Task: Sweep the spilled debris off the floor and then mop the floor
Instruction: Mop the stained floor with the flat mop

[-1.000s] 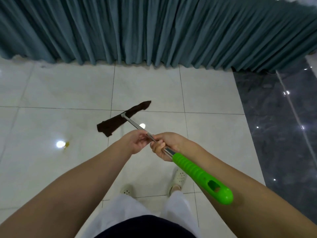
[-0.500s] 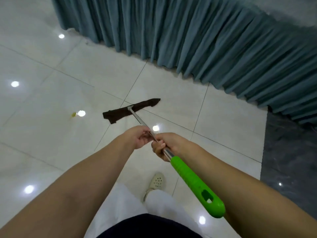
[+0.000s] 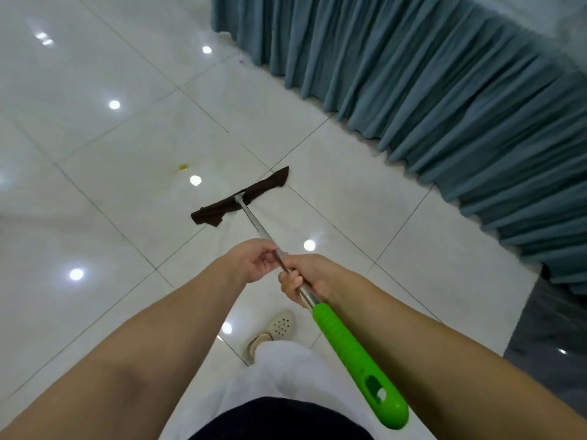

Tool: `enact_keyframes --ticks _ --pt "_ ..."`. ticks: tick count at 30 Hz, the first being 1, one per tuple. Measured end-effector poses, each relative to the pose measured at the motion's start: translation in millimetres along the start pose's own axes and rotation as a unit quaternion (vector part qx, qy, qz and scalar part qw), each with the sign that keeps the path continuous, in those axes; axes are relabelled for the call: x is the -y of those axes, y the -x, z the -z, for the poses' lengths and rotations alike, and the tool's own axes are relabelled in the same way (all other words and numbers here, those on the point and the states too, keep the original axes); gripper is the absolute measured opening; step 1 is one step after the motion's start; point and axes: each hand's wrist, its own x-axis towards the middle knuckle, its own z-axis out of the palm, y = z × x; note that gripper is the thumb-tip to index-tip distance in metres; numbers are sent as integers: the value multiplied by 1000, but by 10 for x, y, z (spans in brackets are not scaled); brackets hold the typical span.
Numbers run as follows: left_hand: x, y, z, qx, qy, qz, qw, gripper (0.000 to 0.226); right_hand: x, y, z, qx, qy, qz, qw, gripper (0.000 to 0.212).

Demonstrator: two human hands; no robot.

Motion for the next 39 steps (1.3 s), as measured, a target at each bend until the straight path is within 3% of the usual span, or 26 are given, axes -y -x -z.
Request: enact_keyframes --ticks 6,16,22,27,39 --pt "603 443 574 -33 74 -33 996 20 -809 -36 -171 7 67 6 998 20" --pt "1442 1189 1126 -52 109 -94 988 25 -1994 159 -250 26 56 51 997 19" --pt "1411 1379 1075 -27 92 -115 989 21 -2019 390 -289 22 26 71 997 28" --pt "1487 1361 793 -30 65 -90 993 29 -1893 541 -162 0 1 68 998 23" --pt "1837 952 -426 -51 46 -59 996 23 -1280 899 976 -25 4 37 999 14"
